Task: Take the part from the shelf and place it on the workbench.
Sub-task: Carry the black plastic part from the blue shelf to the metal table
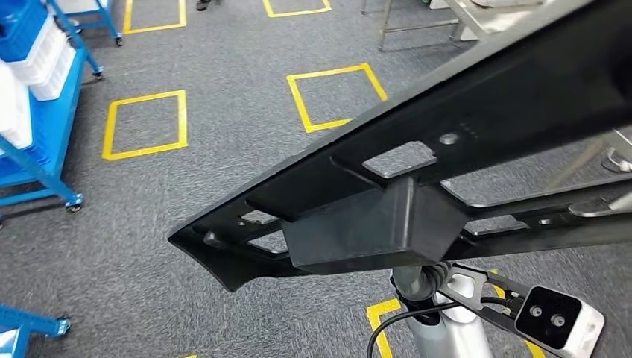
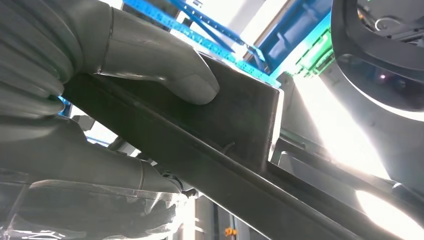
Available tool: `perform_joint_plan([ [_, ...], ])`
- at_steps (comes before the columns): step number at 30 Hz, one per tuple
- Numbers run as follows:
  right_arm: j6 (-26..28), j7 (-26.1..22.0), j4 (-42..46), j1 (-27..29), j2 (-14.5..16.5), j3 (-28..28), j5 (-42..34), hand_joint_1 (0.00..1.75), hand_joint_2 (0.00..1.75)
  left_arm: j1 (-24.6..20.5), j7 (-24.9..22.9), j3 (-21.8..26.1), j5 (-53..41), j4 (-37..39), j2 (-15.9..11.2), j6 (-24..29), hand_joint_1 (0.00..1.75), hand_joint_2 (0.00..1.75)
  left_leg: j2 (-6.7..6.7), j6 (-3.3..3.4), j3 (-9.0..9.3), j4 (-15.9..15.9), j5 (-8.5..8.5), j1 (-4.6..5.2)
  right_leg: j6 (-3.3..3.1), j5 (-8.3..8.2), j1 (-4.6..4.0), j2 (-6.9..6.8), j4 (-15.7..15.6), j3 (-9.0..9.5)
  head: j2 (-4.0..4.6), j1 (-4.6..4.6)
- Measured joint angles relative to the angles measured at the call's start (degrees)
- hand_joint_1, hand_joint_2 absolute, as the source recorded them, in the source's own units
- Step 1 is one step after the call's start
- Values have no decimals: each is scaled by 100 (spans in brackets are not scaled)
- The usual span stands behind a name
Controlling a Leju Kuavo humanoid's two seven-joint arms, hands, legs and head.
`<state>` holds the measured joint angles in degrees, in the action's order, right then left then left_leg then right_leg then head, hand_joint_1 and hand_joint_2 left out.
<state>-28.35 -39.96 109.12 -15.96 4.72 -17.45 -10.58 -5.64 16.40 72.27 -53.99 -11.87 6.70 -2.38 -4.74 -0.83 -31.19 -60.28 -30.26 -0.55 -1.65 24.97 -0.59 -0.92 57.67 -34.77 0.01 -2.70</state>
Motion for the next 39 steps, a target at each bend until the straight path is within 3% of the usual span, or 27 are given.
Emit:
perform_joint_plan([
  [2,16,-1,-9,-7,-9,-24,10,175,175,15,-20,-2,-15,1,7,-3,0,175,300,-24,-297,-646,-332,-16,-40,-14,23,123,-37,35,0,0],
  [3,27,0,-16,-6,-10,-36,16,175,175,31,-33,-2,-21,1,10,-7,0,175,376,-35,-496,-1026,-478,-19,-51,-14,22,195,-35,36,0,-1],
  [4,39,1,-27,-3,-11,-45,21,175,175,44,-43,-2,-27,1,11,-9,0,175,408,-44,-652,-1290,-533,-20,-52,-11,21,276,-31,38,0,-1],
  [5,51,2,-38,-4,-13,-52,25,175,175,51,-51,-1,-36,1,11,-13,0,175,420,-50,-730,-1370,-479,-22,-48,-6,23,356,-24,43,0,-1],
  [7,65,2,-53,-9,-15,-60,24,175,175,44,-55,-1,-48,0,11,-20,0,175,478,-55,-578,-882,-70,-35,-18,17,35,515,7,60,1,-1],
  [9,71,1,-62,-29,-15,-73,12,175,175,36,-56,-3,-50,1,13,-25,0,175,761,-57,-290,-168,271,-75,36,56,46,658,77,42,1,-1],
  [11,78,4,-80,-54,-19,-91,-7,175,175,36,-63,-4,-39,2,16,-27,0,175,959,-31,-184,103,320,-92,103,63,59,780,126,-17,1,-1],
  [13,86,7,-100,-70,-30,-98,-20,175,175,28,-68,-3,-16,2,20,-27,0,175,866,37,-176,131,332,-80,175,46,80,879,125,-56,0,-1],
  [14,89,5,-107,-80,-37,-97,-24,175,175,20,-64,-2,-2,2,20,-26,0,175,802,78,-162,151,342,-78,205,69,77,820,160,-76,0,0],
  [15,95,4,-113,-99,-43,-98,-27,175,175,15,-61,-1,12,2,19,-21,0,175,728,116,-148,171,350,-79,232,145,73,686,286,-139,0,0],
  [17,115,1,-131,-138,-50,-99,-32,175,175,24,-58,1,40,2,9,5,0,175,571,170,-128,191,346,-59,272,437,72,321,865,-428,1,1],
  [19,156,1,-158,-143,-54,-101,-32,175,175,43,-81,11,63,2,-8,63,0,175,405,193,-123,190,328,-30,297,692,93,161,1561,-796,0,1],
  [20,174,2,-173,-137,-58,-101,-30,175,175,45,-101,19,73,2,-18,96,0,175,324,196,-118,189,318,-21,297,690,99,135,1702,-877,0,1],
  [21,190,6,-187,-132,-62,-102,-27,175,175,42,-125,26,81,2,-28,120,0,175,249,194,-108,189,306,-15,287,584,99,114,1618,-840,0,1],
  [22,204,11,-198,-132,-65,-102,-25,175,175,36,-144,31,88,2,-38,135,0,175,181,189,-91,189,291,-10,267,405,93,81,1320,-686,-1,2],
  [24,237,26,-206,-141,-67,-102,-22,175,175,27,-164,38,98,2,-50,139,0,175,70,158,-46,190,254,6,199,105,40,-113,524,-262,-1,2],
  [26,263,51,-207,-155,-67,-107,-31,175,175,26,-172,45,99,2,-57,119,0,175,-23,107,-12,198,221,19,135,43,-27,-240,131,-61,-1,2],
  [28,278,89,-205,-166,-67,-110,-55,175,175,18,-178,51,79,2,-55,88,0,175,-115,50,26,223,201,21,86,46,-43,-146,84,-49,-1,1],
  [30,286,130,-203,-192,-62,-113,-80,175,175,0,-174,52,56,2,-51,63,0,175,16,-1,21,119,103,7,32,12,-8,-34,6,2,0,1],
  [31,288,147,-203,-212,-56,-119,-89,175,175,-2,-170,52,49,2,-48,53,0,175,152,-20,-66,-101,-32,1,4,-4,15,22,-31,31,0,1],
  [33,292,164,-207,-240,-43,-132,-101,175,175,17,-165,52,46,2,-44,43,0,175,384,-39,-423,-838,-388,-10,-28,-8,27,140,-47,51,0,0],
  [34,293,169,-209,-243,-40,-138,-101,175,175,33,-166,53,46,2,-44,42,0,175,416,-50,-620,-1202,-511,-12,-33,-5,26,214,-45,53,0,0],
  [35,295,173,-213,-241,-40,-140,-102,175,175,42,-166,54,46,2,-45,42,0,175,425,-59,-750,-1404,-524,-13,-33,-2,27,291,-41,56,0,-1],
  [36,296,177,-217,-241,-40,-142,-102,175,175,46,-166,55,46,2,-45,42,0,175,430,-66,-784,-1394,-420,-18,-25,4,31,374,-33,63,0,-1],
  [37,296,180,-221,-242,-40,-143,-102,175,175,44,-165,56,46,2,-45,40,0,175,449,-71,-706,-1151,-212,-26,-10,14,40,455,-20,73,0,-1],
  [39,295,193,-225,-253,-40,-143,-111,175,175,39,-160,55,40,2,-45,36,0,175,651,-84,-396,-371,214,-65,42,54,49,606,42,73,0,1],
])
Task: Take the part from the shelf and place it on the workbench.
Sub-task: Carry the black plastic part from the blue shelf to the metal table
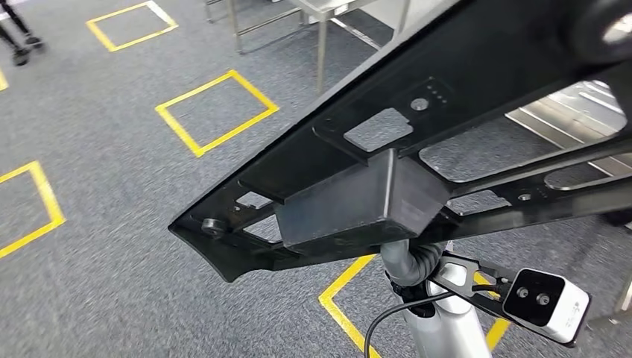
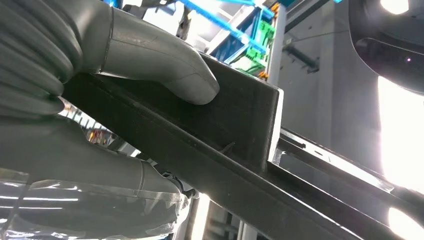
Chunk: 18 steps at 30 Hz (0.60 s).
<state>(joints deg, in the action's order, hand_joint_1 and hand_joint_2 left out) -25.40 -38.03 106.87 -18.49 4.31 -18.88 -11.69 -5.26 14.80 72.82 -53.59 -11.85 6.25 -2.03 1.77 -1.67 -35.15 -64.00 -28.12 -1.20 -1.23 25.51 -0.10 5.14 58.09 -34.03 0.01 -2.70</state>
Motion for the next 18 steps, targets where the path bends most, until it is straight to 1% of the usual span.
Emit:
perform_joint_plan([
  [1,-1,12,-1,-11,1,-1,-11,175,175,-1,4,-1,-4,0,0,-3,0,175,122,9,122,287,105,-20,32,17,3,65,38,-20,0,0],
  [2,-3,31,-3,-21,-1,-2,-30,175,175,-2,9,-1,-8,0,-1,-4,0,175,215,25,185,441,130,-28,65,25,9,126,67,-49,0,1],
  [3,-5,48,-4,-29,-3,-3,-53,175,175,-5,13,-1,-10,0,-1,-4,0,175,246,58,203,482,102,-20,105,22,15,189,76,-78,1,1],
  [4,-7,62,-5,-33,-7,-4,-75,175,175,-11,17,0,-11,0,-2,-3,0,175,191,102,208,493,109,-14,141,9,29,250,68,-97,0,0],
  [5,-10,73,-6,-34,-13,-4,-92,175,175,-19,20,1,-12,0,-2,-3,0,175,126,143,218,513,120,-8,172,11,37,251,73,-109,0,1],
  [6,-14,76,-6,-42,-18,-5,-101,175,175,-26,26,1,-14,0,-2,-3,0,175,59,187,233,536,132,-8,201,55,32,153,139,-144,0,1],
  [7,-17,80,-6,-55,-22,-7,-103,175,175,-28,32,1,-18,0,-3,-3,0,175,-13,224,247,561,141,-8,223,158,27,-5,318,-230,0,1],
  [8,-20,81,-6,-67,-26,-8,-104,175,175,-24,37,1,-24,0,-5,-3,0,175,-89,252,258,573,140,1,241,309,27,-197,614,-374,0,1],
  [9,-21,82,-8,-79,-30,-10,-104,175,175,-15,41,1,-30,0,-9,-3,0,175,-167,273,262,578,131,17,261,488,29,-351,1002,-575,0,1],
  [10,-21,83,-11,-83,-34,-11,-105,175,175,-7,42,2,-34,0,-12,-3,0,175,-248,285,264,577,121,32,275,629,41,-426,1378,-773,-1,1],
  [11,-21,83,-15,-82,-39,-11,-105,175,175,-3,42,2,-38,0,-14,-3,0,175,-327,291,267,576,110,43,280,685,49,-460,1623,-907,-1,1],
  [12,-21,83,-19,-81,-44,-11,-105,175,175,-4,42,3,-40,0,-15,-3,0,175,-400,292,276,575,97,51,276,642,51,-479,1667,-938,-1,1],
  [13,-21,83,-20,-81,-49,-11,-105,175,175,-9,42,3,-41,0,-15,-3,0,175,-465,289,293,576,83,57,261,497,47,-504,1477,-842,-1,1],
  [14,-21,83,-20,-84,-51,-11,-105,175,175,-13,42,3,-42,0,-15,-3,0,175,-527,282,320,577,63,61,232,292,33,-568,1096,-640,-1,1],
  [15,-22,83,-19,-90,-53,-11,-105,175,175,-15,42,2,-42,0,-15,-3,0,175,-584,268,350,577,41,69,189,140,-4,-703,677,-415,-1,1],
  [16,-22,83,-19,-99,-53,-11,-105,175,175,-16,42,2,-42,0,-15,-3,0,175,-635,246,374,579,19,78,142,33,-45,-816,338,-235,-1,1],
  [17,-23,83,-19,-109,-54,-12,-105,175,175,-17,43,2,-44,0,-15,-4,0,175,-687,221,394,579,0,85,103,-11,-86,-896,123,-128,-1,1],
  [18,-24,83,-18,-117,-56,-12,-103,175,175,-19,45,2,-47,0,-14,-9,0,175,-741,195,408,585,-14,91,74,6,-118,-918,56,-102,0,1],
])
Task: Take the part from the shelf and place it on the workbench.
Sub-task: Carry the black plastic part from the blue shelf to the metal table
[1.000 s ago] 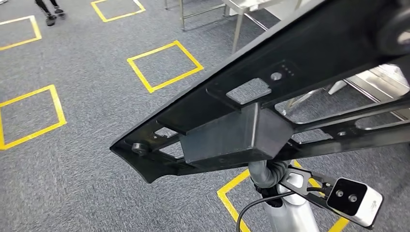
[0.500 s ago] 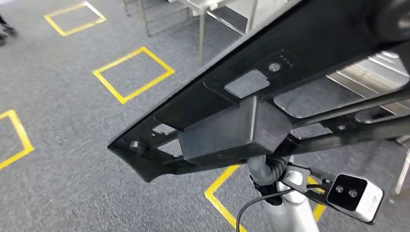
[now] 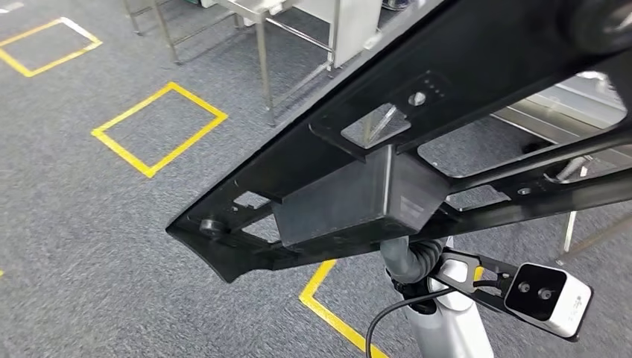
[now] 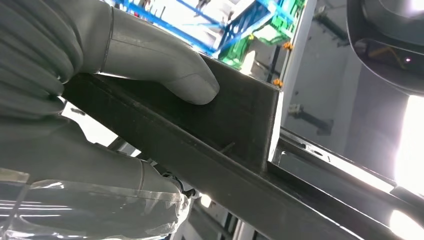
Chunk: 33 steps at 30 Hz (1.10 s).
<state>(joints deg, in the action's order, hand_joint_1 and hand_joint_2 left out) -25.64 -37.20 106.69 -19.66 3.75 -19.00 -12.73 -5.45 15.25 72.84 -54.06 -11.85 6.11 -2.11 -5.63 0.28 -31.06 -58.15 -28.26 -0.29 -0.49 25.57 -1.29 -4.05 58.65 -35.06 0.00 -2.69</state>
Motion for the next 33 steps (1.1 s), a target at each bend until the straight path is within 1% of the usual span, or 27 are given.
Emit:
perform_joint_plan([
  [2,0,6,5,-6,-5,-1,4,175,175,-15,8,-1,-14,0,2,-19,0,175,-84,-53,38,15,-31,-3,-41,-22,11,138,-48,14,0,0],
  [3,-1,12,10,-17,-8,0,5,175,175,-27,16,-3,-25,0,1,-30,0,175,-22,-77,43,-24,-75,-10,-64,-36,35,203,-90,42,1,0],
  [4,-1,19,13,-37,-8,-1,4,175,175,-38,25,-7,-37,0,2,-39,0,175,97,-99,0,-159,-169,-18,-92,-54,62,265,-131,73,0,-1],
  [6,-6,30,8,-76,-7,-1,3,175,175,-32,39,-15,-55,0,2,-49,0,175,394,-130,-280,-770,-476,-38,-133,-63,89,394,-169,109,1,-2],
  [7,-10,33,0,-84,-6,-1,3,175,175,-17,43,-18,-59,0,3,-50,0,175,465,-143,-482,-1152,-623,-44,-146,-61,90,469,-165,111,1,-2],
  [8,-14,37,-9,-83,-7,-1,3,175,175,-2,44,-19,-60,0,3,-50,0,175,495,-157,-654,-1440,-692,-47,-147,-56,90,553,-160,113,0,-2],
  [9,-17,40,-19,-82,-8,-1,3,175,175,7,46,-19,-59,0,2,-49,0,175,506,-167,-747,-1542,-647,-49,-142,-50,93,641,-151,115,0,-2],
  [10,-19,43,-27,-83,-9,-1,3,175,175,9,48,-20,-58,0,1,-47,0,175,518,-174,-735,-1423,-489,-53,-128,-41,99,728,-134,121,0,-2],
  [11,-19,45,-33,-84,-10,-1,2,175,175,8,48,-21,-58,0,1,-44,0,175,563,-180,-626,-1109,-251,-63,-107,-24,107,809,-110,128,0,-2],
  [12,-20,45,-36,-85,-10,-1,2,175,175,7,48,-22,-58,0,1,-42,0,175,689,-181,-479,-742,-50,-82,-82,-2,118,882,-78,127,0,-2],
  [13,-23,44,-39,-90,-11,-1,1,175,175,9,48,-23,-55,0,4,-39,0,175,835,-177,-341,-406,79,-103,-52,19,120,950,-32,109,0,-1],
  [15,-41,41,-48,-93,-18,-2,1,175,175,14,41,-24,-42,0,12,-35,0,175,1034,-141,-222,-122,115,-119,13,28,133,1072,18,46,1,-2],
  [17,-74,28,-56,-81,-42,1,1,175,175,7,37,-23,-26,0,20,-32,0,175,955,-72,-214,-95,118,-109,86,9,149,1186,13,0,1,-2],
  [18,-87,13,-58,-73,-57,3,1,175,175,-3,38,-23,-20,0,24,-31,0,175,893,-33,-201,-73,128,-110,117,27,146,1137,40,-16,1,-1],
  [19,-95,-5,-60,-70,-68,4,5,175,175,-11,43,-23,-18,0,26,-31,0,175,822,9,-184,-47,138,-112,147,95,138,1007,152,-69,0,-1],
  [21,-95,-50,-70,-62,-80,4,12,175,175,-8,52,-23,-16,0,25,-25,0,175,671,66,-160,-15,141,-98,192,374,133,637,698,-337,1,-1],
  [22,-94,-72,-80,-48,-84,4,14,175,175,3,58,-22,-16,0,22,-20,0,175,589,84,-157,-13,133,-85,211,537,144,525,1085,-541,1,-1],
  [23,-95,-89,-91,-25,-86,5,14,175,175,13,60,-22,-17,0,19,-18,0,175,505,89,-157,-14,125,-74,223,642,156,473,1410,-719,1,-1],
  [24,-98,-101,-102,0,-89,6,14,175,175,16,63,-21,-17,0,15,-18,0,175,424,90,-154,-15,115,-68,228,654,164,449,1575,-817,1,-1],
  [25,-102,-108,-110,20,-91,7,14,175,175,13,66,-21,-17,0,13,-21,0,175,348,87,-145,-16,103,-65,225,568,167,431,1533,-807,1,-1],
  [26,-104,-110,-115,30,-91,8,14,175,175,6,68,-21,-16,0,13,-26,0,175,280,80,-128,-15,89,-64,210,392,162,395,1251,-664,1,0],
  [27,-108,-113,-119,32,-91,8,14,175,175,-1,70,-21,-14,0,13,-31,0,175,220,67,-102,-14,73,-61,181,195,147,304,826,-438,1,0],
  [29,-115,-119,-123,25,-91,8,14,175,175,-10,71,-21,-6,0,14,-42,0,175,111,21,-55,-13,33,-40,105,-27,83,100,140,-72,0,0],
  [30,-118,-121,-125,23,-91,8,15,175,175,-12,69,-20,6,0,14,-47,0,175,61,-7,-35,-9,14,-32,71,-44,53,50,-8,0,1,0],
  [31,-120,-122,-126,23,-91,8,16,175,175,-15,67,-19,23,0,16,-54,0,175,7,-34,-17,0,1,-26,48,-28,33,75,-30,1,0,0],
  [32,-121,-122,-126,23,-91,9,18,175,175,-23,62,-17,41,0,18,-62,0,175,-50,-61,10,15,-10,-23,25,-35,37,146,-49,4,0,0],
  [33,-122,-122,-126,26,-90,9,20,175,175,-35,58,-15,61,0,19,-70,0,175,-48,-90,35,7,-36,-29,3,-48,53,211,-82,29,1,0],
])
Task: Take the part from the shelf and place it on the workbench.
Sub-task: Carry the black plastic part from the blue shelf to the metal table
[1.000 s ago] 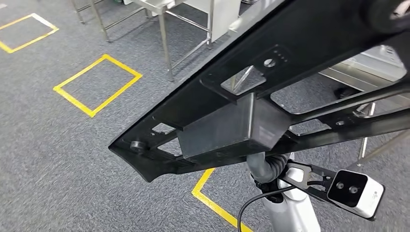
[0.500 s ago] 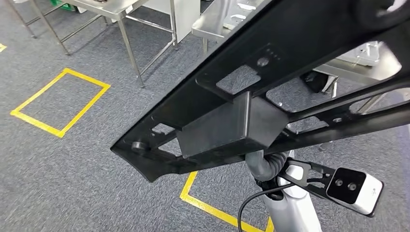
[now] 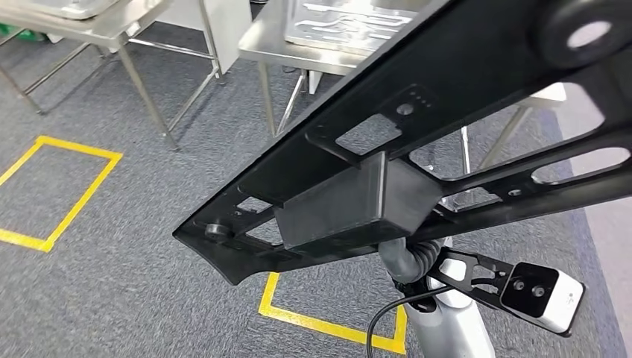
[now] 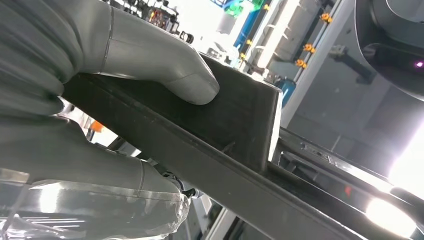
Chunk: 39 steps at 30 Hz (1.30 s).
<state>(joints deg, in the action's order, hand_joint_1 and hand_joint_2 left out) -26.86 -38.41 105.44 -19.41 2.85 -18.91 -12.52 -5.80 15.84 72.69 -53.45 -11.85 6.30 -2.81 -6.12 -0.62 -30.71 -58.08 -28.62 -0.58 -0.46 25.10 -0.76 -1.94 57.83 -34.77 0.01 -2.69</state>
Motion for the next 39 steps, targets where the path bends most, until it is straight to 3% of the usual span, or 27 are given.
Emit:
perform_joint_plan([
  [2,-2,-2,-2,-9,9,1,0,175,175,-26,-4,5,16,0,4,-14,0,175,205,-47,-74,-254,-173,-10,-55,-32,50,111,-76,62,0,-1],
  [4,-2,-6,-17,-8,21,1,7,175,175,-18,-5,13,20,0,8,-22,0,175,481,-78,-424,-975,-516,-23,-90,-40,75,230,-100,87,0,-2],
  [5,-2,-8,-28,2,25,-1,14,175,175,-2,-7,18,21,0,9,-26,0,175,533,-92,-631,-1354,-648,-23,-95,-38,76,306,-96,87,0,-2],
  [6,-2,-11,-43,18,25,-1,21,175,175,12,-8,24,20,0,7,-29,0,175,555,-104,-787,-1604,-690,-24,-96,-33,77,387,-90,89,-1,-2],
  [7,-2,-15,-56,32,25,-1,25,175,175,21,-9,28,19,0,5,-34,0,175,562,-110,-842,-1629,-607,-26,-90,-27,79,470,-80,93,-1,-2],
  [9,-2,-26,-73,46,25,-2,28,175,175,21,-8,31,15,0,-1,-48,0,175,646,-117,-657,-1062,-172,-47,-57,-3,92,624,-44,103,-1,-2],
  [11,-1,-46,-77,45,26,-3,30,175,175,22,-8,31,7,0,-5,-63,0,175,897,-94,-380,-373,138,-88,-1,35,92,763,23,78,-1,-1],
  [13,7,-65,-78,49,26,-5,37,175,175,27,-5,32,0,0,-8,-79,0,175,1019,-26,-277,-121,168,-94,69,42,97,889,64,23,-1,-1],
  [14,17,-69,-78,53,26,-5,52,175,175,24,-2,32,-2,0,-9,-87,0,175,975,16,-270,-97,171,-86,107,35,104,949,66,2,-1,-1],
  [15,31,-72,-76,58,25,-5,75,175,175,17,3,33,-5,0,-7,-102,0,175,921,56,-264,-84,183,-85,140,36,114,950,68,-8,-1,-1],
  [17,69,-76,-71,54,25,-4,124,175,175,-4,24,32,-14,0,-10,-142,0,175,828,131,-246,-51,200,-94,195,174,102,710,278,-105,-1,-1],
  [19,106,-83,-67,55,24,-5,141,175,175,2,48,32,-19,0,-18,-197,0,175,736,177,-238,-40,195,-80,237,517,101,363,957,-433,0,0],
  [21,130,-91,-66,75,23,-6,148,175,175,26,64,33,-20,0,-25,-242,0,175,650,191,-238,-40,181,-62,259,750,118,240,1641,-787,0,0],
  [22,136,-96,-66,83,23,-6,159,175,175,33,79,33,-22,0,-28,-256,0,175,617,190,-234,-41,169,-59,259,710,120,228,1716,-833,-1,0],
  [23,139,-101,-64,87,23,-6,173,175,175,32,98,32,-27,0,-29,-268,0,175,593,187,-222,-40,151,-58,249,564,120,223,1547,-753,-1,0],
  [25,148,-117,-51,88,23,-5,196,175,175,26,140,31,-43,0,-28,-296,0,175,561,166,-177,-38,107,-57,192,190,101,184,744,-334,-1,0],
  [27,158,-134,-27,87,23,-4,199,175,175,23,164,31,-57,0,-29,-318,0,175,542,116,-135,-32,63,-47,108,69,53,127,141,-15,-1,0],
  [29,168,-144,-11,92,22,-2,198,175,175,22,178,31,-65,0,-30,-325,0,175,522,50,-95,-2,26,-42,33,134,15,123,32,43,0,0],
  [32,178,-150,24,105,21,3,197,175,175,2,194,27,-71,0,-35,-330,0,175,523,-20,-85,-156,-64,-43,-52,147,68,165,-74,215,-1,-1],
  [34,185,-154,40,110,22,3,196,175,175,2,202,25,-76,0,-38,-330,0,175,552,-44,-404,-774,-278,-46,-96,209,76,175,-115,353,0,-2],
  [36,193,-152,41,138,22,3,206,175,175,29,202,25,-80,0,-44,-326,0,175,558,-64,-908,-1500,-442,-49,-119,315,62,200,-112,467,0,-2],
  [37,196,-150,39,158,22,3,213,175,175,42,202,25,-82,0,-48,-325,0,175,558,-68,-1077,-1643,-369,-49,-119,376,57,222,-111,539,-1,-2],
  [38,199,-148,38,172,21,3,219,175,175,51,203,25,-83,0,-51,-325,0,175,559,-64,-1132,-1554,-173,-49,-113,442,55,247,-109,624,-1,-2],
  [39,201,-146,37,182,21,3,222,175,175,55,204,25,-84,0,-52,-325,0,175,559,-52,-1077,-1248,123,-49,-101,516,55,266,-109,723,0,-2],
])
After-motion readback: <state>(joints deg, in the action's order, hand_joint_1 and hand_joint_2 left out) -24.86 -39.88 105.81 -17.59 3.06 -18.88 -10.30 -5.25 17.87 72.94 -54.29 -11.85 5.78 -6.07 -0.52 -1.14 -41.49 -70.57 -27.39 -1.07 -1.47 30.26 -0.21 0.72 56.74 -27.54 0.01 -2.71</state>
